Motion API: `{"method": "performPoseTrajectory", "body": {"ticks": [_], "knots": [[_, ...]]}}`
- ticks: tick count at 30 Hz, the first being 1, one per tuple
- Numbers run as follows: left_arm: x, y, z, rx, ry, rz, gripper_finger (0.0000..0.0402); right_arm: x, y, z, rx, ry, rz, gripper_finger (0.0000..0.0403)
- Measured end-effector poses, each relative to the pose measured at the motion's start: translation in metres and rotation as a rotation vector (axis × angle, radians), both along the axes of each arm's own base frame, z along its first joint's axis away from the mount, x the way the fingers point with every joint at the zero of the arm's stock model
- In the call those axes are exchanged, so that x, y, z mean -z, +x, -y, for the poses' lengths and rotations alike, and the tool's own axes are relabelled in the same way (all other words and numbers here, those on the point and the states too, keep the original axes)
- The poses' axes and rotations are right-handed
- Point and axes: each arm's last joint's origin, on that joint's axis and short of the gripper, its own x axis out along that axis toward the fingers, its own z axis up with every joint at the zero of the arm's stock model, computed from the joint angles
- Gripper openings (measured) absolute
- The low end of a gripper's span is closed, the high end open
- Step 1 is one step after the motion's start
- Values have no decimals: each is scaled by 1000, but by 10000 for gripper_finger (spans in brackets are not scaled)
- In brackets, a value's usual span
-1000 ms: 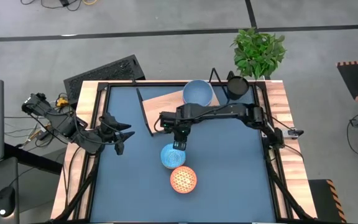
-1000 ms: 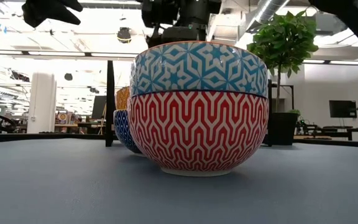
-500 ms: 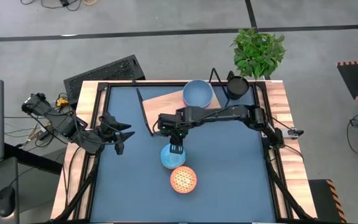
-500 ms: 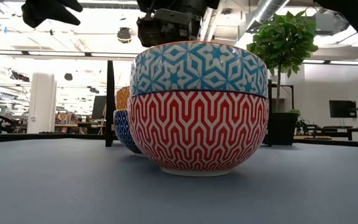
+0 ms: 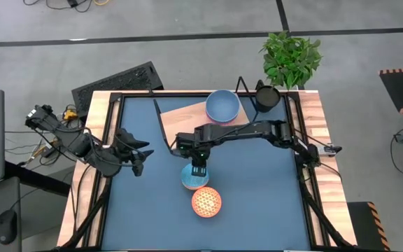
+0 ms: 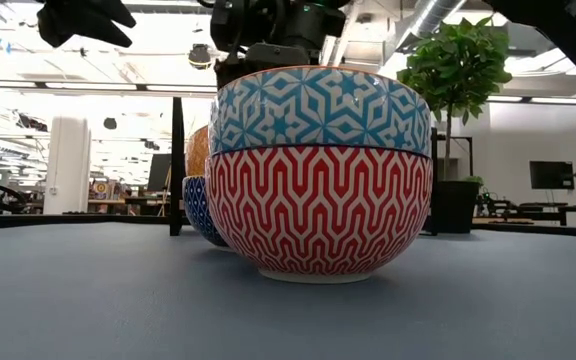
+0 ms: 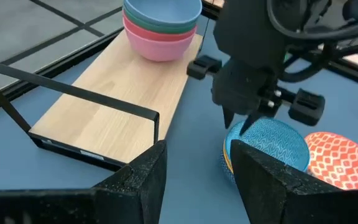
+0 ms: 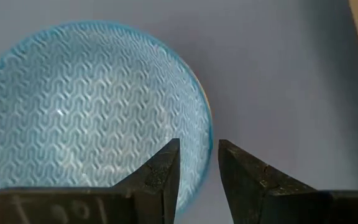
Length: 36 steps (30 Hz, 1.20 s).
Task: Place and stack bowls onto a shelf
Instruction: Put the light blue bowl on the shelf
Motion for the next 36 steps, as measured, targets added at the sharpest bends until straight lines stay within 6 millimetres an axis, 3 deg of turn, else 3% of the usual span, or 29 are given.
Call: {"method": "performPoseTrajectory", "body": {"ticks": [11,21,25,36], "knots": [[3,4,3,6,-3,-21,162,3,1,3,-12,-5,-3,71],[3,4,2,2,-4,-18,162,3,1,5,-11,-5,-2,60],[3,4,2,2,-4,-18,162,3,1,4,-7,-12,-3,19],[3,4,2,2,-4,-18,162,-8,-6,6,9,-57,-22,17]]}}
